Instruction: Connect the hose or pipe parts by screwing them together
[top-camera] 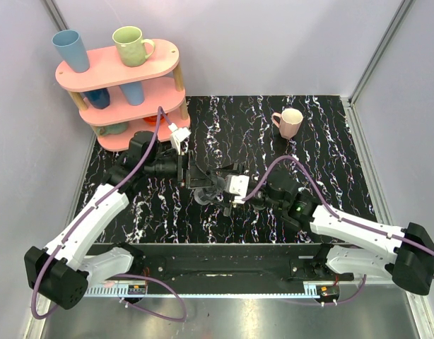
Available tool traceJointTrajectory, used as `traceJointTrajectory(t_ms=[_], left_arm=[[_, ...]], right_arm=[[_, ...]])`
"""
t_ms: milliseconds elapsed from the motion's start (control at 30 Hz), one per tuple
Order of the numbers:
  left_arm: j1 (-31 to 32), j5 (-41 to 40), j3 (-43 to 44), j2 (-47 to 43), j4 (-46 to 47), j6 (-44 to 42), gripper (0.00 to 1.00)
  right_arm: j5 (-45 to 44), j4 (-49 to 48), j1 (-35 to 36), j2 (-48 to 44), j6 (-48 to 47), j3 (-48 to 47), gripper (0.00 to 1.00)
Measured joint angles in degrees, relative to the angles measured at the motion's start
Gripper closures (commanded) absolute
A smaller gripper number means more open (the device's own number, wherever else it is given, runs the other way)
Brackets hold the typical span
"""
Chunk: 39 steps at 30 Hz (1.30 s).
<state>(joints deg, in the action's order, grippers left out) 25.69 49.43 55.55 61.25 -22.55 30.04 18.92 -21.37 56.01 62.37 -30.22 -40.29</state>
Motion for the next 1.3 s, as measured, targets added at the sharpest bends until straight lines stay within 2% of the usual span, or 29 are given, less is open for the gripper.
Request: traceJointTrajectory(t_ms=[100, 267, 333, 500, 533, 600, 700, 733, 767, 833, 867, 900, 1067, 1300], left_arm=[[0.0, 0.2, 0.0, 0.0, 0.0, 0.0, 0.88], [0.0, 0.8, 0.0, 0.0, 0.0, 0.0, 0.87], [0.0, 1.1, 0.0, 0.0, 0.0, 0.0, 0.87], [0.0, 1.9, 0.0, 0.0, -0.1, 0.0, 0.86], [0.0, 2.1, 0.0, 0.0, -0.2, 0.0, 0.84], [0.1, 2.6, 0.0, 0.0, -0.1, -0.1, 0.83], [0.1, 3.1, 0.0, 0.0, 0.0, 0.0, 0.69], [0.1, 3.1, 0.0, 0.0, 0.0, 0.0, 0.59], [0.1, 3.2, 0.0, 0.0, 0.0, 0.0, 0.40], [0.1, 3.2, -0.1, 0.0, 0.0, 0.0, 0.27], [0.1, 3.2, -0.2, 0.0, 0.0, 0.0, 0.11], [0.0, 3.1, -0.2, 0.0, 0.0, 0.0, 0.02], [0.1, 2.5, 0.0, 0.0, 0.0, 0.2, 0.01], [0.0, -1.1, 2.6, -0.5, -0.9, 0.1, 0.01]], right_arm=[[0.3, 0.2, 0.0, 0.2, 0.0, 0.0, 0.09], [0.7, 0.2, 0.0, 0.8, 0.0, -0.7, 0.08], [0.8, 0.2, 0.0, 1.1, 0.0, -0.9, 0.11], [1.0, 0.2, 0.0, 1.6, -0.2, -1.0, 0.29], [1.0, 0.2, -0.1, 1.6, -0.3, -1.1, 0.37], [1.2, 0.2, -0.2, 1.6, -0.3, -1.3, 0.42], [1.4, 0.2, -0.3, 1.6, -0.2, -1.4, 0.59], [1.5, 0.2, -0.3, 1.6, -0.2, -1.4, 0.62], [1.6, 0.2, -0.3, 1.6, -0.2, -1.4, 0.64], [1.7, 0.2, -0.3, 1.7, -0.2, -1.4, 0.66], [1.7, 0.2, -0.3, 1.7, -0.2, -1.4, 0.68], [1.7, 0.1, -0.3, 1.8, -0.2, -1.4, 0.69], [2.1, -1.5, -0.4, 1.9, 0.7, -0.8, 0.71], [3.1, -6.0, -2.8, 0.0, 4.2, 4.9, 0.74]])
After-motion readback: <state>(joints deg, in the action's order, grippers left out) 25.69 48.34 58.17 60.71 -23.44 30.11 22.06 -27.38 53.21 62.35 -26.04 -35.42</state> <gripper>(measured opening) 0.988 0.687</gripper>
